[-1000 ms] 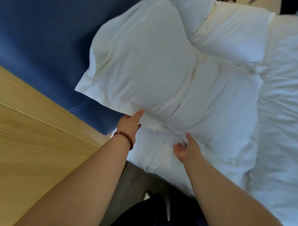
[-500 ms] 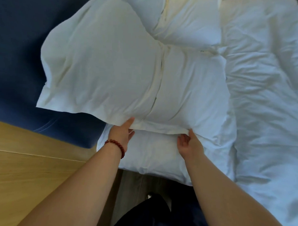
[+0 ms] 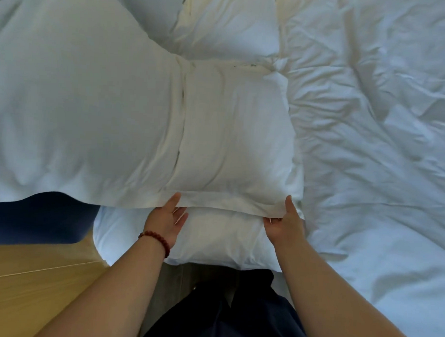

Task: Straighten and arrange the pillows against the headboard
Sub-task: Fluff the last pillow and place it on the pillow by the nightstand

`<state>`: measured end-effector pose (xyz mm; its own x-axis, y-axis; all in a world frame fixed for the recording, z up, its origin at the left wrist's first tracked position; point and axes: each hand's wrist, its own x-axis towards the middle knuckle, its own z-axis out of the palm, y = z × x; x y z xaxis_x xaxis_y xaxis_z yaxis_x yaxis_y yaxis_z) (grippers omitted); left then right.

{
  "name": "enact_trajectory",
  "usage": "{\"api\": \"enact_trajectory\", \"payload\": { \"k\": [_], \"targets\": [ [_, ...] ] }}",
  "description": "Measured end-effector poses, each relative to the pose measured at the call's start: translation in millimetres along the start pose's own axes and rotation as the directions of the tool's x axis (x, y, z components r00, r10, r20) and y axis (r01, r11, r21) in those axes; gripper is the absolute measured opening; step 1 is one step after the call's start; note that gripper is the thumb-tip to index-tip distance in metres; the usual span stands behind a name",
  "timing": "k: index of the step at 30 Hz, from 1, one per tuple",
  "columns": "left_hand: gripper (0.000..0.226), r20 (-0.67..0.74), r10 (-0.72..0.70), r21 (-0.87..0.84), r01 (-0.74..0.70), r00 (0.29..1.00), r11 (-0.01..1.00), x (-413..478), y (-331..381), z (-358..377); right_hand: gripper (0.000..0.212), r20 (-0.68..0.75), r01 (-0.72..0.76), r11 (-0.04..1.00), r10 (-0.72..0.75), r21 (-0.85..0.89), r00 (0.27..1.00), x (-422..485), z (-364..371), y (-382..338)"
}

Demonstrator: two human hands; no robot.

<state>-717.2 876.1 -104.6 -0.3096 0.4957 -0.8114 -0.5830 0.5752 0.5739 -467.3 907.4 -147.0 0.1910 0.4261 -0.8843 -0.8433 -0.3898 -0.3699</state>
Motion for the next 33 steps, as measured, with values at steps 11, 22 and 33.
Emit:
{"api": "enact_trajectory", "payload": {
  "k": [11, 22, 33],
  "targets": [
    [0.055, -0.090, -0.233, 0.368, 0.249, 0.968, 0.896, -17, 2, 42, 0.016, 0.023, 0.254, 0.870, -0.270, -0.423, 0.963, 13, -20, -59],
    [0.058, 0.776, 0.473, 0.631, -0.530, 0.417, -0.567, 14, 27, 183, 0.027, 0.124, 0.291, 0.461, -0.359, -0.838, 0.925, 39, 37, -108],
    [0.061, 0.700, 0.512, 0.691, -0.291, 0.497, -0.662, 40, 28, 221, 0.030, 0.189, 0.198, 0.599, -0.078, -0.776, 0.979, 76, 107, -145]
  ]
}}
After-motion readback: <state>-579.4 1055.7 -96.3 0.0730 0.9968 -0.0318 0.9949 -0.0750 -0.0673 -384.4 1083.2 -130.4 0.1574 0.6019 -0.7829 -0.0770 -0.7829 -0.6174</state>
